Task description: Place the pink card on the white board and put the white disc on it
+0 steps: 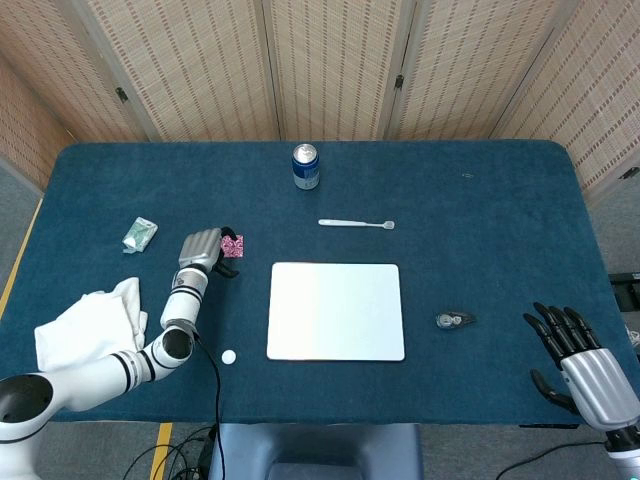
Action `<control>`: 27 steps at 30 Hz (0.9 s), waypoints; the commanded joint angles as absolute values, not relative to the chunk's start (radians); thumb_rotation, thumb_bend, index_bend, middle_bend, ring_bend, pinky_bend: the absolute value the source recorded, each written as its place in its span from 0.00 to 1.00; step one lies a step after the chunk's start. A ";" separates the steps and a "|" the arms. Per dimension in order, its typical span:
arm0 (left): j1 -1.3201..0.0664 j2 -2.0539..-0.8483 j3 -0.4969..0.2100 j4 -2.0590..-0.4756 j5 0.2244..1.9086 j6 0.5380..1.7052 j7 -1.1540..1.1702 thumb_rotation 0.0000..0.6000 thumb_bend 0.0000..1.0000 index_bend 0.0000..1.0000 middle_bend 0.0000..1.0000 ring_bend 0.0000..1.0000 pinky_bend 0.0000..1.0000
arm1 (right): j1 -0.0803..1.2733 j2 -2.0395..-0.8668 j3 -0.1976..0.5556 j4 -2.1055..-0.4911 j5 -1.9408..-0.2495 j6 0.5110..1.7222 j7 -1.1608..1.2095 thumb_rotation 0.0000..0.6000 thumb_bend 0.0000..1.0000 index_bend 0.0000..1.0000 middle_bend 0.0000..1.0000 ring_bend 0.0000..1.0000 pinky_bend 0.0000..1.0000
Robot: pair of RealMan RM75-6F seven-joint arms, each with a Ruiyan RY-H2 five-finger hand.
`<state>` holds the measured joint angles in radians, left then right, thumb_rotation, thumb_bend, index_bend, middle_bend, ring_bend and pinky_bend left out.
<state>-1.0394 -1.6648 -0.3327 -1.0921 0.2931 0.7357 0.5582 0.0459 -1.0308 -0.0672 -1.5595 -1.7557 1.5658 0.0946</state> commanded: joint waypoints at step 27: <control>-1.084 -1.768 -0.279 -0.717 0.346 0.470 0.437 1.00 0.22 0.31 1.00 1.00 1.00 | 0.047 -1.045 -0.032 -1.565 -1.687 1.553 0.054 1.00 0.32 0.00 0.00 0.00 0.00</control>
<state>-1.0834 -1.7647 -0.2848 -0.7213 0.3427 0.4752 0.4373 0.0495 -1.0415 -0.0372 -1.5663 -1.6923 1.5492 0.0602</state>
